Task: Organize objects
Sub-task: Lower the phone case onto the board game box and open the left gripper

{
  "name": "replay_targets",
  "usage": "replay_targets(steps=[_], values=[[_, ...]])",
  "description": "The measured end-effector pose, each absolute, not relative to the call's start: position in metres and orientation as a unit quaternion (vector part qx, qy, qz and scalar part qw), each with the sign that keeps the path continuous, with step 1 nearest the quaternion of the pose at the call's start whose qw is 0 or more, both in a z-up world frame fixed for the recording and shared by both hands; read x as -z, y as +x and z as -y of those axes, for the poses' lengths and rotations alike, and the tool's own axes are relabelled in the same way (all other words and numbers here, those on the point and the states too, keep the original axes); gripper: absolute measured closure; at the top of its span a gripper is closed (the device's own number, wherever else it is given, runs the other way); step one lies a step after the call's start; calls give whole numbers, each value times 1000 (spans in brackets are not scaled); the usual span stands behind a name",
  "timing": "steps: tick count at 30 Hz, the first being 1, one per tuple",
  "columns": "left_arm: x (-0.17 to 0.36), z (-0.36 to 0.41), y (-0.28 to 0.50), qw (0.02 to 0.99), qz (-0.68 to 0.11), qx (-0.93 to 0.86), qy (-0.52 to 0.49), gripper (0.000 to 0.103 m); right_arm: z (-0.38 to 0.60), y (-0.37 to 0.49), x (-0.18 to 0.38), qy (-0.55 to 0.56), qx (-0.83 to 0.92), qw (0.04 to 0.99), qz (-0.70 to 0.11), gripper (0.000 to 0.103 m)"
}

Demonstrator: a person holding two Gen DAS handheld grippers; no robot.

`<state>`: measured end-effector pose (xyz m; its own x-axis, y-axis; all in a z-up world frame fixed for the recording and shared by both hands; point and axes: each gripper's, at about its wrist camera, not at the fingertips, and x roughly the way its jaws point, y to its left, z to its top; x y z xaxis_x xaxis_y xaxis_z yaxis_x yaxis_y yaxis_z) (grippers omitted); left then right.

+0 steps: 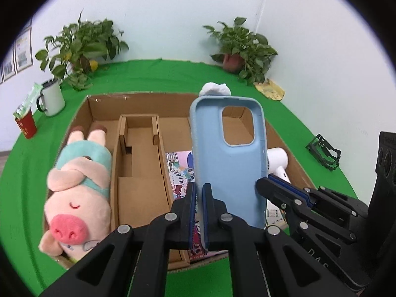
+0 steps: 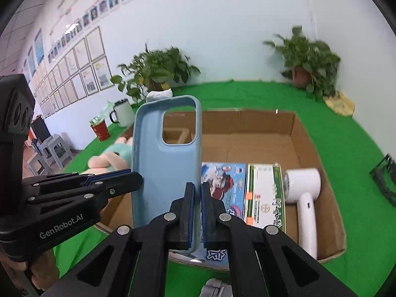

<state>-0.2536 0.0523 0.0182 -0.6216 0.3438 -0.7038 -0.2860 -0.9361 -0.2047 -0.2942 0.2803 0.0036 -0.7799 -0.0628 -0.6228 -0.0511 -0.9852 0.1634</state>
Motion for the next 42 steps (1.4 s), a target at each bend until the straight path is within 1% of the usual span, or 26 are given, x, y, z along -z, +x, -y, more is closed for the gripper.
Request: replay_targets(steps=[9,14,17,21,26,28,29,30,31,32,33,34,35,36,37,38,39,40,41,42], values=[[28,-51,-271,158,45,-866,-472,97,-296,-334,49,424,896,16,131,100],[21,-48,-263,161,46,-865,-473,96,-294,-333,69,440,887,15,142,99],[12,-44,-253,158,48,-873,-458,93,-291,-331,72,442,886,15,142,99],[3,-32,-236,150,56,-883,-440,85,-281,-334,72,444,884,30,144,99],[1,-19,-216,144,57,-888,-433,85,-271,-337,75,446,884,41,136,98],[0,-15,-210,140,56,-890,-431,85,-272,-333,68,431,893,32,127,96],[0,-13,-207,139,55,-891,-429,85,-272,-332,64,424,898,25,117,80],[-1,-12,-203,136,50,-894,-423,85,-272,-330,59,416,903,17,105,51],[-1,-12,-203,135,46,-896,-420,85,-273,-330,54,406,908,10,98,33],[-1,-12,-201,134,41,-899,-415,84,-276,-330,51,399,911,8,100,9],[-1,-11,-200,135,38,-900,-412,79,-279,-331,50,399,911,9,106,7],[-1,-12,-199,135,36,-903,-407,71,-282,-336,52,413,903,18,116,8],[0,-12,-198,129,35,-906,-401,65,-282,-342,56,428,895,29,125,8],[-1,-11,-197,123,34,-910,-394,53,-282,-344,58,438,889,34,128,12],[-2,-11,-196,116,33,-916,-383,41,-280,-346,60,445,887,29,122,13],[-2,-10,-194,110,31,-921,-373,38,-277,-347,61,447,887,26,113,16],[-4,-10,-192,103,25,-926,-361,34,-274,-347,63,451,886,26,106,21],[-5,-8,-190,99,19,-930,-355,33,-270,-346,65,457,883,34,102,25],[-6,-8,-189,95,12,-933,-348,32,-267,-347,67,461,880,42,103,32],[-6,-7,-188,94,9,-933,-346,30,-265,-347,71,466,877,51,106,37]])
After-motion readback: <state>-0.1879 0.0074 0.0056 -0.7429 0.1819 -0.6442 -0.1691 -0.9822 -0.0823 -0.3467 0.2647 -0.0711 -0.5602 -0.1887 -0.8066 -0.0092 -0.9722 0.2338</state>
